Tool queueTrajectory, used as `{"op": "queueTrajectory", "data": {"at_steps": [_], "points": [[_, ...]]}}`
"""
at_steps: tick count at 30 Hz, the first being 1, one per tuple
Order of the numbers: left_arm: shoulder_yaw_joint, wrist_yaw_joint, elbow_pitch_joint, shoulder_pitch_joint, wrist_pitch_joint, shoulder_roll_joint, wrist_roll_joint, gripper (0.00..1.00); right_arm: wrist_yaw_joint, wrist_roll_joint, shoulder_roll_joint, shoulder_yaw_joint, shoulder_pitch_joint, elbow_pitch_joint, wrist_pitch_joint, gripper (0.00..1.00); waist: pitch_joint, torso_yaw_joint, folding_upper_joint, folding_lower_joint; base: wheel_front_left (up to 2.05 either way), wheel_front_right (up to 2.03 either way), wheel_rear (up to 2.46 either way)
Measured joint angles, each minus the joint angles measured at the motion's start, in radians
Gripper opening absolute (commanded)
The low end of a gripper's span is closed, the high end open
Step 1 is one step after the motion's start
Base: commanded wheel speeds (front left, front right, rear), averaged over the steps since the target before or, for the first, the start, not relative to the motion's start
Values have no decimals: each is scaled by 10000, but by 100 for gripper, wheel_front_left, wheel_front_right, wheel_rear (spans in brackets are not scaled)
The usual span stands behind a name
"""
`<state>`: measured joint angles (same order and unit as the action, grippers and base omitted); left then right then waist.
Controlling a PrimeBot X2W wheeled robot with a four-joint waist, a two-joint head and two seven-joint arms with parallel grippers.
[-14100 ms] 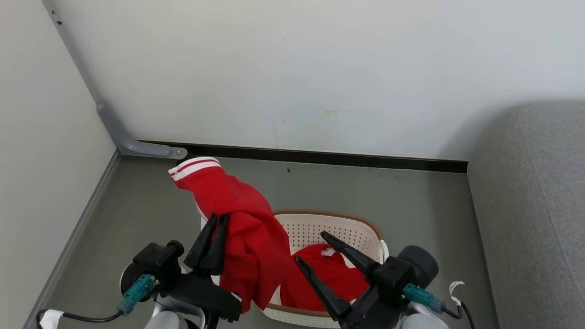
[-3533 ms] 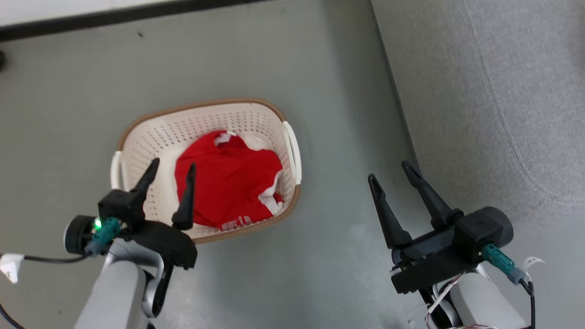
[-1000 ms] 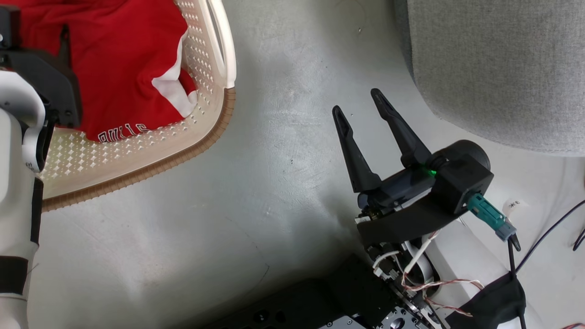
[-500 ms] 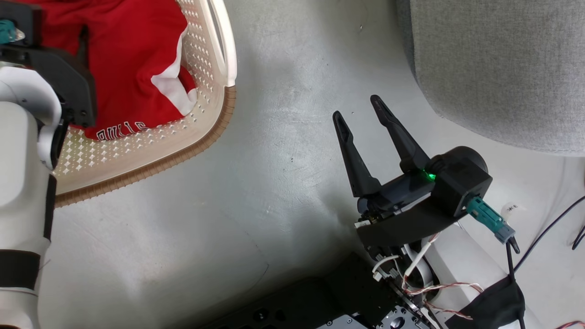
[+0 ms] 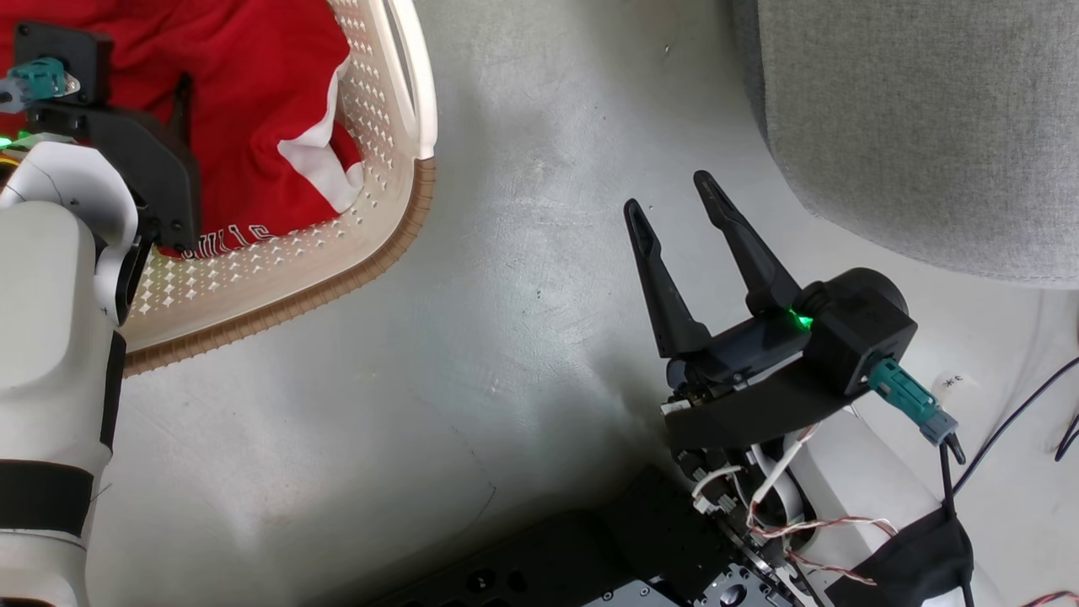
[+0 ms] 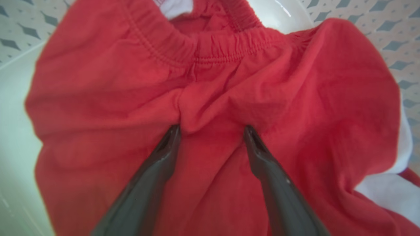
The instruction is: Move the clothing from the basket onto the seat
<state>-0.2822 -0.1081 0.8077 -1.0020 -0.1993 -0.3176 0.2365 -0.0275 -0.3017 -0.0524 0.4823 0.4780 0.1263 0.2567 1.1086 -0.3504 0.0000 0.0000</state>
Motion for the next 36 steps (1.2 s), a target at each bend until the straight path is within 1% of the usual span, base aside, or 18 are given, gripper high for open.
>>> {"op": "queueTrajectory", "data": {"at_steps": [1, 2, 4, 6, 7, 8, 16, 19, 20, 21, 22, 29, 36], "points": [[-25, -61, 29, -2, 2, -10, -2, 88, 0, 2, 0, -6, 0, -4, 0, 100, 0, 0, 0, 0, 0, 0, 0], [-58, -69, 59, -5, 2, -19, -4, 88, 0, 2, 0, -12, 0, -8, 0, 100, 0, 0, 0, 0, 0, 0, 0], [-115, -69, 136, -11, 52, -19, -12, 77, 0, 2, 0, -36, 0, -27, 0, 100, -1, -1, 0, 0, 0, 0, 0], [-163, -69, 199, -33, 90, -10, -27, 71, 0, 2, 2, -61, 0, -48, 0, 100, -2, -2, 0, 0, 0, 0, 0], [-176, -69, 226, -53, 94, -2, -33, 58, 0, 2, 2, -69, -1, -58, 0, 100, -3, -3, 0, 0, 0, 0, 0], [-194, -71, 255, -79, 130, 10, -35, 49, 0, 2, 2, -75, -1, -61, 0, 100, -3, -3, 0, 0, 0, 0, 0], [-261, -75, 420, -257, 293, 71, -63, 40, 10, 31, 2, -161, -12, -88, 0, 100, -2, -2, 0, -1, 0, 0, 0], [-274, -75, 522, -358, 380, 77, -75, 31, 12, 33, 4, -224, -28, -117, 0, 100, 3, 4, 0, 0, 0, 0, 0], [-263, -75, 541, -385, 456, 84, -73, 15, 12, 33, 4, -261, -38, -117, 0, 100, 6, 7, 0, 0, 0, 0, 0], [-251, -75, 568, -412, 520, 100, -73, 10, 13, 35, 4, -297, -52, -117, 0, 100, 8, 12, 0, 0, 0, 0, 0], [-221, -75, 591, -429, 571, 117, -71, 0, 13, 35, 4, -324, -64, -115, 0, 100, 11, 16, 0, 0, 0, 0, 0], [-82, -75, 815, -440, 961, 71, -2, 0, 56, 35, 6, -320, -42, -102, 0, 100, -79, 16, 0, 0, 0, 0, 0], [153, -77, 819, -440, 1563, 130, 213, 0, 142, 35, 13, -410, 128, 4, 0, 100, -273, 12, 0, 0, 0, 0, 0]]}}
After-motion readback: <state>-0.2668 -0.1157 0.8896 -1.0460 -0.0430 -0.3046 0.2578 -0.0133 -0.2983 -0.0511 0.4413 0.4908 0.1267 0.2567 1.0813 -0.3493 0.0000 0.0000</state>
